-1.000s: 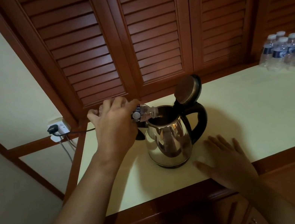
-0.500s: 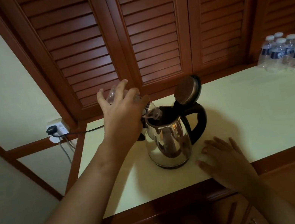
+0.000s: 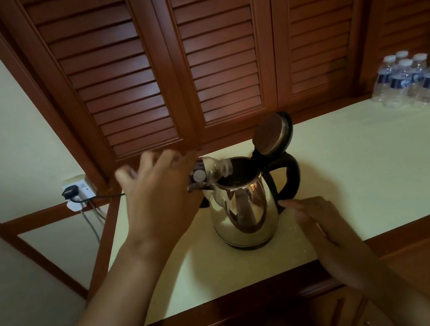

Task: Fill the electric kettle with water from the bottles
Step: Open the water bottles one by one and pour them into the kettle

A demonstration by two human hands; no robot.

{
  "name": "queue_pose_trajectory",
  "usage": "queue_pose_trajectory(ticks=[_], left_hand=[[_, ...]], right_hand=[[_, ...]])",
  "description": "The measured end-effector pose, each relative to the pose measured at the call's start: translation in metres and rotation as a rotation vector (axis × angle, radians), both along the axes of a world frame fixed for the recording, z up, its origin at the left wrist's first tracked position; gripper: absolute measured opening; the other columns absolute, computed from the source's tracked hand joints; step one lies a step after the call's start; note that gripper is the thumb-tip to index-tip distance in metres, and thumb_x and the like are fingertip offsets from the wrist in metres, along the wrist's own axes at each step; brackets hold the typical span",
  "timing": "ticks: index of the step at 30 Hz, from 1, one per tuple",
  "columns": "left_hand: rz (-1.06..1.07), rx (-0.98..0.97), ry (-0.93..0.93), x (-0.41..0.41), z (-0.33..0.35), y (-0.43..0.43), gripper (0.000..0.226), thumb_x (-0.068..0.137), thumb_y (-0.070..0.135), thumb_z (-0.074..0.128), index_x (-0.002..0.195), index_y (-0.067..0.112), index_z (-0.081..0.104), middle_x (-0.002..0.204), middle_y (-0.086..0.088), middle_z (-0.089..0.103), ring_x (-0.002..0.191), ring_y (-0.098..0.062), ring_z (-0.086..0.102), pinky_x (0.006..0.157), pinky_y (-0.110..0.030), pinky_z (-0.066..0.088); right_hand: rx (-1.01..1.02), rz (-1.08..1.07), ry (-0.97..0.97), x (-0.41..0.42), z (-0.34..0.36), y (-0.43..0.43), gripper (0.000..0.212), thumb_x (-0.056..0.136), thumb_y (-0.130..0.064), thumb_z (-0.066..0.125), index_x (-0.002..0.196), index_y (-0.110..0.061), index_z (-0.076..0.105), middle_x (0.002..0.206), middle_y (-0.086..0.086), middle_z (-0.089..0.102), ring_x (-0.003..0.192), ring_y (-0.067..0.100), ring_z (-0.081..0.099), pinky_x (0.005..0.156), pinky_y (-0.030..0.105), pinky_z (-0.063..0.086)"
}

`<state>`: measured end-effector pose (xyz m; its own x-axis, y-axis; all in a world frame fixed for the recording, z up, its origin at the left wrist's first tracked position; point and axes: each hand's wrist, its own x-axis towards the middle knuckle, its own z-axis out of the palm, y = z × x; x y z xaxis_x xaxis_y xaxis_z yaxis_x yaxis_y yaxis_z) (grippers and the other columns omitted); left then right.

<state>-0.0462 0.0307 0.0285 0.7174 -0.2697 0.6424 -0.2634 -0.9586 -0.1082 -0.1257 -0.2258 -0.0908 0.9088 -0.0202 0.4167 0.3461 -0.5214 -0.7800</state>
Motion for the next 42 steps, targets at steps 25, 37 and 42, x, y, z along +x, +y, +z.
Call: queue_pose_trajectory(ticks=[25, 37, 42], left_hand=[[-0.673, -1.22, 1.033, -0.07, -0.04, -0.036, 0.029, 0.071, 0.033, 0.092, 0.098, 0.038, 0.082, 0.084, 0.004, 0.08, 0.076, -0.012, 0.076, 0.069, -0.027, 0.06], [-1.001, -1.274, 1.524, -0.024, -0.059, -0.108, 0.022, 0.079, 0.025, 0.075, 0.096, 0.012, 0.079, 0.084, -0.013, 0.073, 0.061, -0.023, 0.069, 0.052, -0.032, 0.056], [-0.842, -0.782, 0.73, -0.013, -0.076, -0.172, 0.02, 0.085, 0.043, 0.081, 0.099, 0.033, 0.072, 0.086, 0.011, 0.075, 0.078, -0.006, 0.072, 0.072, -0.03, 0.061]], right_hand=[[0.165, 0.388, 0.088, 0.0, 0.094, 0.009, 0.035, 0.108, -0.02, 0.042, 0.14, -0.022, 0.056, 0.143, -0.007, 0.059, 0.137, 0.012, 0.051, 0.11, 0.031, 0.046], [-0.493, 0.145, -0.211, 0.012, 0.125, -0.072, 0.038, 0.1, -0.038, 0.058, 0.078, -0.009, 0.068, 0.068, 0.001, 0.059, 0.068, 0.013, 0.057, 0.066, 0.016, 0.035], [-0.561, -0.032, -0.134, 0.035, 0.113, -0.117, 0.066, 0.104, -0.043, 0.048, 0.05, -0.007, 0.041, 0.041, 0.004, 0.03, 0.035, 0.018, 0.032, 0.045, 0.036, 0.032]])
